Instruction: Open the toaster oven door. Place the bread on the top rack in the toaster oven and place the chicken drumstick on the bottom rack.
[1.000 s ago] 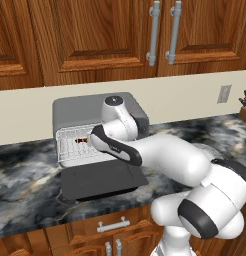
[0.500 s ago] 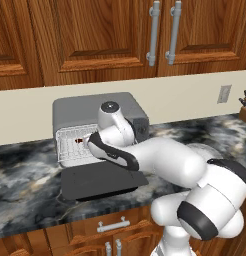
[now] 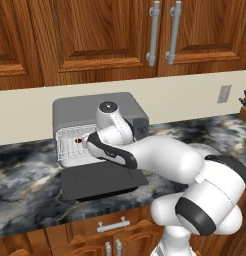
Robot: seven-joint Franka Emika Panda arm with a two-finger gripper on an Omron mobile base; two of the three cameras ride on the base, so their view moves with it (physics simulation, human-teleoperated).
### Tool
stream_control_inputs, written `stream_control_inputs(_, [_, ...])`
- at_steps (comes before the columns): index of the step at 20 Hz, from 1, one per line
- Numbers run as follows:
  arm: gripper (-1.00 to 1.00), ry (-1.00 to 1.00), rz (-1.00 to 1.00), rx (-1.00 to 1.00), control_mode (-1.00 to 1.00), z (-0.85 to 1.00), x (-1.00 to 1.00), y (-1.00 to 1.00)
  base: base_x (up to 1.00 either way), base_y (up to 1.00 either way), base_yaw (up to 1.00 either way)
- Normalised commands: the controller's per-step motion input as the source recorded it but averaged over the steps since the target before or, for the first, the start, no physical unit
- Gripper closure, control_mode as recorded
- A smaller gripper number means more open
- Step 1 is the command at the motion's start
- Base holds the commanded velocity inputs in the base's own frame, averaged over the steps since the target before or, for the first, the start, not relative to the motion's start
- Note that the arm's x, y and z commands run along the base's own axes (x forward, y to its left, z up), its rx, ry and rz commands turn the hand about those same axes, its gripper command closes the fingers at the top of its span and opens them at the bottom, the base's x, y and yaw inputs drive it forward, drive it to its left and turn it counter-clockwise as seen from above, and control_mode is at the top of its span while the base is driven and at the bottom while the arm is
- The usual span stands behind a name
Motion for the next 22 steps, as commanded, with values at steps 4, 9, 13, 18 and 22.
stream_control_inputs(4, [-1.00, 0.01, 0.00, 0.00, -1.00, -0.19, -0.04, 0.07, 0.00, 0.00, 0.00])
stream_control_inputs(9, [-1.00, 0.00, 0.00, 0.00, -1.00, -0.04, 0.00, 0.01, 0.00, 0.00, 0.00])
stream_control_inputs(13, [-1.00, 0.00, 0.00, 0.00, -1.00, 0.01, 0.00, 0.00, 0.00, 0.00, 0.00])
stream_control_inputs(18, [-1.00, 0.00, 0.00, 0.00, -1.00, 0.06, 0.00, 0.00, 0.00, 0.00, 0.00])
stream_control_inputs(22, [-1.00, 0.00, 0.00, 0.00, -1.00, 0.12, -0.03, -0.01, 0.00, 0.00, 0.00])
